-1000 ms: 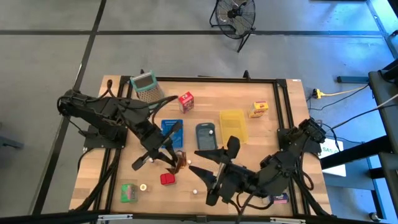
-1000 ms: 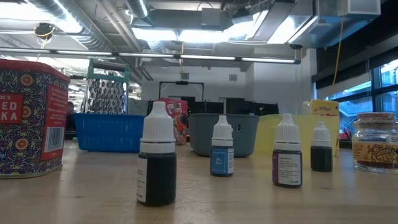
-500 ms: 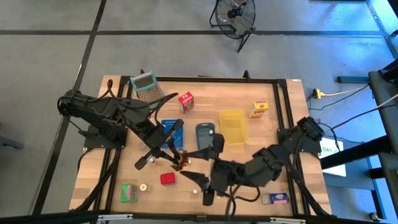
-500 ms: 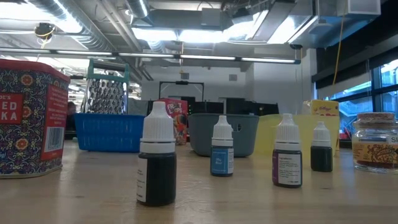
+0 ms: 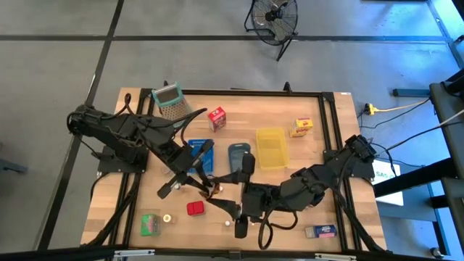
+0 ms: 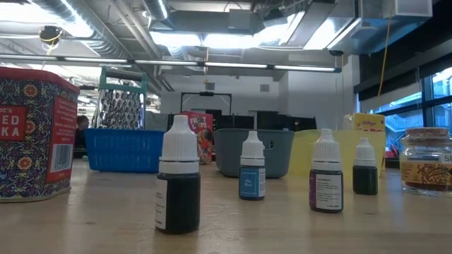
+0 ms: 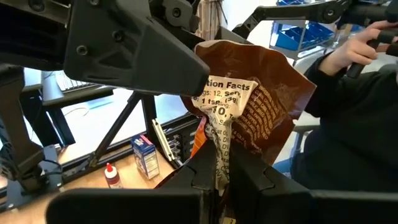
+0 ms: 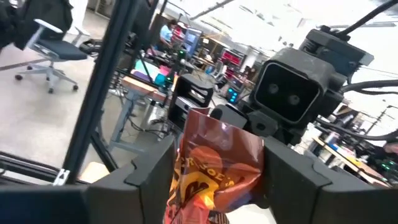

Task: Pick & Place Kitchen Items
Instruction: Put the orange seasoning pack into the blue bin

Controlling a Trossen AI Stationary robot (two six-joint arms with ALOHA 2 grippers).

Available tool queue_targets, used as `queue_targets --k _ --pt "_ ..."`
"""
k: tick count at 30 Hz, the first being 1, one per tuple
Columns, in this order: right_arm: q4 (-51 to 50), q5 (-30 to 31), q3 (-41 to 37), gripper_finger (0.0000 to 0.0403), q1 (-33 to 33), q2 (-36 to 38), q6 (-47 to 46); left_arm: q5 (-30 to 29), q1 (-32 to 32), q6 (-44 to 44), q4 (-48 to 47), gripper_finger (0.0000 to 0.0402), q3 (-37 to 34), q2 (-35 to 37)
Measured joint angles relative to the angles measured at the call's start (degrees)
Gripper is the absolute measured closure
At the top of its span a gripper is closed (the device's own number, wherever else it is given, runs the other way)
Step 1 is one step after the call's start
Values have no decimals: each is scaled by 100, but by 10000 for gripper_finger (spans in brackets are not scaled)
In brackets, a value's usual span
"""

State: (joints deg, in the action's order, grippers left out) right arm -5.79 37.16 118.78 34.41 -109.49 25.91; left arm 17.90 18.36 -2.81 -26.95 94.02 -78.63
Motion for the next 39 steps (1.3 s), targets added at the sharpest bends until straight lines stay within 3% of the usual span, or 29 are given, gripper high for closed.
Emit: queue_targets --k 6,16,20,25,27,30,35,38,39 --pt "-160 -28 0 248 -4 2 0 -1 -2 -83 -21 382 0 0" --pt "-200 -334 0 388 -2 2 -37 -2 0 -95 6 381 0 -1" --pt "-214 -332 0 395 14 2 -253 -29 -1 80 -4 364 0 0" --pt "-299 -191 0 399 105 2 -297 -540 -1 544 -25 330 0 26" --pt "-293 94 0 399 171 2 -294 -621 -7 352 -28 320 0 67" --pt "-424 1003 0 400 351 2 -275 -823 -23 106 -108 308 0 231" --pt "-713 1726 -3 401 661 2 -294 -2087 -14 -77 -772 304 2 695" --pt "-689 3380 -4 401 839 4 -524 -2571 -21 113 -1104 307 2 877" --pt "-834 3519 -4 401 864 21 -694 -2607 -3 200 -1175 308 2 916"
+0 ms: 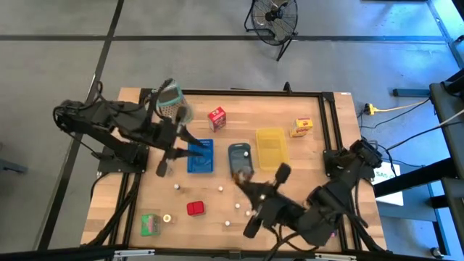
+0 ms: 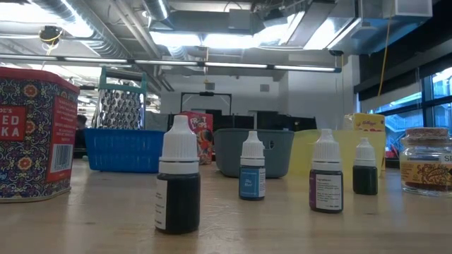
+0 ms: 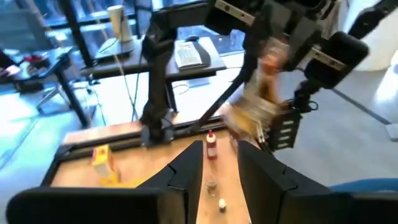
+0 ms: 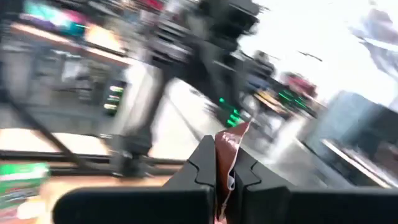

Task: Pick & Place Kitchen Items
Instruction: Put the orange seasoning pack into the blue bin

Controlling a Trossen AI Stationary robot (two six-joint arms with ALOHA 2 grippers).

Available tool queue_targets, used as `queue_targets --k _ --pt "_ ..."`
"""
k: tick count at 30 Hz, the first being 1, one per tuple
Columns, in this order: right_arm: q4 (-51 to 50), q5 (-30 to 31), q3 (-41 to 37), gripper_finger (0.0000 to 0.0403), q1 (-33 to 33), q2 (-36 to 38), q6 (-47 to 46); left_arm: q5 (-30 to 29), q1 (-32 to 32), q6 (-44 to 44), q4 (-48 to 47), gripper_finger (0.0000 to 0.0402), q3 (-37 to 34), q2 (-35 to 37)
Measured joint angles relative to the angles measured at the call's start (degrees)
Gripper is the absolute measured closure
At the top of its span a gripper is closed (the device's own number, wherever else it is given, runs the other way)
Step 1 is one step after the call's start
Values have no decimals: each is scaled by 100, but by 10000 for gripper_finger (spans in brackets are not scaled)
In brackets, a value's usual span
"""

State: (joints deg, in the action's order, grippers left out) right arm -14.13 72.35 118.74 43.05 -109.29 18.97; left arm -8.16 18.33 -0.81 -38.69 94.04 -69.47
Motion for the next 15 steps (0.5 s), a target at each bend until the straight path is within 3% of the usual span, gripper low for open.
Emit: queue_targets --k 3,4,7,8,10,11,14,15 --pt "-213 -1056 0 401 39 15 -123 13 98 280 -250 311 0 30" --pt "-126 -1016 -4 401 58 5 -143 15 137 363 -333 311 0 13" --pt "-71 106 -1 402 107 21 -358 51 261 471 -485 310 0 -111" --pt "-165 -32 2 402 76 38 -472 99 322 477 -547 309 0 -179" --pt "-244 -1107 4 402 14 46 -457 287 445 504 -579 309 0 -334" --pt "-171 -1210 -1 402 5 31 -439 386 507 502 -591 309 0 -422" --pt "-323 -31 -1 402 56 36 -703 564 705 357 -584 311 0 -661" --pt "-513 31 4 402 35 56 -858 574 778 295 -580 311 0 -724"
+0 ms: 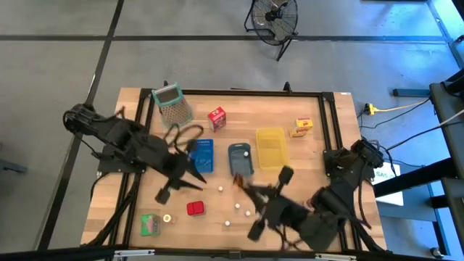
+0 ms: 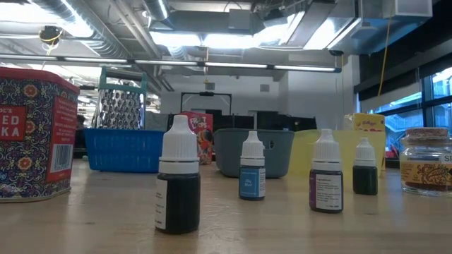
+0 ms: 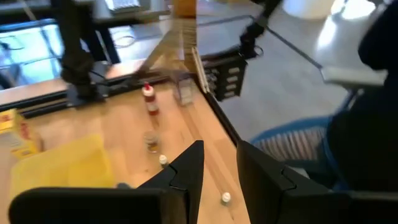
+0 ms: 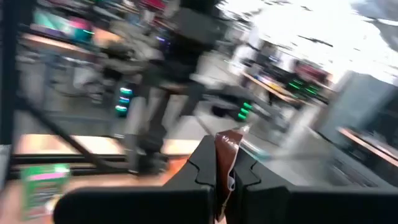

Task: Pick & Place Kitchen Items
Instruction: Put the orange seasoning pack into the blue bin

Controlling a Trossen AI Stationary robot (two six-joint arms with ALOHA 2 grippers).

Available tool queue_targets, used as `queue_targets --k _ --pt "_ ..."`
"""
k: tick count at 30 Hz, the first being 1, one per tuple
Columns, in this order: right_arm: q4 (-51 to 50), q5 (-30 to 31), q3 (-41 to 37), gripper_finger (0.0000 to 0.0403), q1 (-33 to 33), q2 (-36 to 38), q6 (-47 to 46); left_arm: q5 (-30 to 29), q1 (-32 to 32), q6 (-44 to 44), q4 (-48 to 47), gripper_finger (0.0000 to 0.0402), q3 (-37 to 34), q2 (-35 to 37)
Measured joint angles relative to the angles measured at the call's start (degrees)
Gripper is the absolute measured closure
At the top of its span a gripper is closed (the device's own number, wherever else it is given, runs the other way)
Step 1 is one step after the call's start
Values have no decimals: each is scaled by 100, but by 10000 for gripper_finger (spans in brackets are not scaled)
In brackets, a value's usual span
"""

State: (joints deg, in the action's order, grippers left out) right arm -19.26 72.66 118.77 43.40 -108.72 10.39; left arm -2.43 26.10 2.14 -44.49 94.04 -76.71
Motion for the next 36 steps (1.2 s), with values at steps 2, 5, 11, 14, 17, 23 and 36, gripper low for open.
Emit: queue_targets --k 2,5,11,14,17,23,36 --pt "-167 -417 4 403 -65 -5 -184 -35 137 -152 16 311 0 -96" --pt "-219 -566 -4 403 -34 -34 -380 -256 343 -439 195 311 -2 -167" --pt "-289 -768 -4 403 -62 -55 -548 -410 641 -726 735 312 -2 -172" --pt "-270 -1021 -1 403 -115 -53 -597 -409 663 -710 933 309 -2 -178" --pt "-311 -1269 -4 403 -198 -55 -592 -554 602 -407 1213 307 -2 -249" --pt "-431 -1635 -4 403 -317 -53 -680 -859 468 -291 1557 308 -2 -312" --pt "-534 -1790 -4 403 -318 -55 -741 -1136 158 -78 1272 301 -2 -264"
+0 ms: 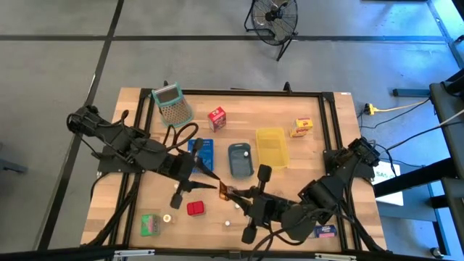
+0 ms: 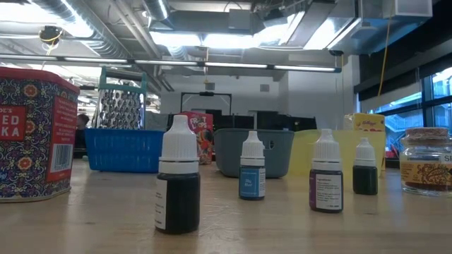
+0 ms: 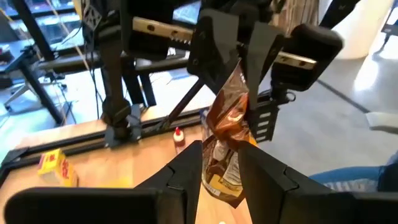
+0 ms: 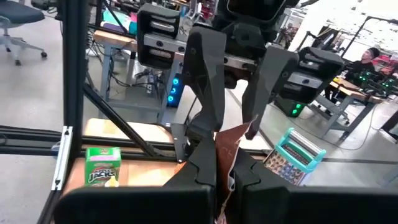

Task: Pick & Place Kitchen Items
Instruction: Put the orange seasoning pack into the blue bin

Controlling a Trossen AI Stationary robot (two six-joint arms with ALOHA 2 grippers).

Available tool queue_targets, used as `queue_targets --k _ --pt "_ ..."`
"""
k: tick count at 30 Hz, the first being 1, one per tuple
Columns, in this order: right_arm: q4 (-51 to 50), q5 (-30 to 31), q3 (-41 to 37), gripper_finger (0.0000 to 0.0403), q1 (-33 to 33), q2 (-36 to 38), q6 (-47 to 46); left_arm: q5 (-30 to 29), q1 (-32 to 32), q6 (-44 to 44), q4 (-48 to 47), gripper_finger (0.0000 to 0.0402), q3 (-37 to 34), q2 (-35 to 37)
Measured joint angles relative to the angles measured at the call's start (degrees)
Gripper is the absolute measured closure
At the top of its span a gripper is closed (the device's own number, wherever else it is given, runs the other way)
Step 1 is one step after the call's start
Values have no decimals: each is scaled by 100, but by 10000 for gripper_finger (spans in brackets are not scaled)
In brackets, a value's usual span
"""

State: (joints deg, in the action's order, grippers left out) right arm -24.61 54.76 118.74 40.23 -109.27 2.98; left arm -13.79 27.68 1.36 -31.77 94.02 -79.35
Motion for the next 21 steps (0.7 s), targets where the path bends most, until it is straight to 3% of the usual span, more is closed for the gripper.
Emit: queue_targets --k 14,21 --pt "-139 2 0 403 -2 0 -96 188 -94 420 -57 229 0 0" --pt "-141 0 0 403 -2 0 -109 172 -92 595 -2 215 0 -2"
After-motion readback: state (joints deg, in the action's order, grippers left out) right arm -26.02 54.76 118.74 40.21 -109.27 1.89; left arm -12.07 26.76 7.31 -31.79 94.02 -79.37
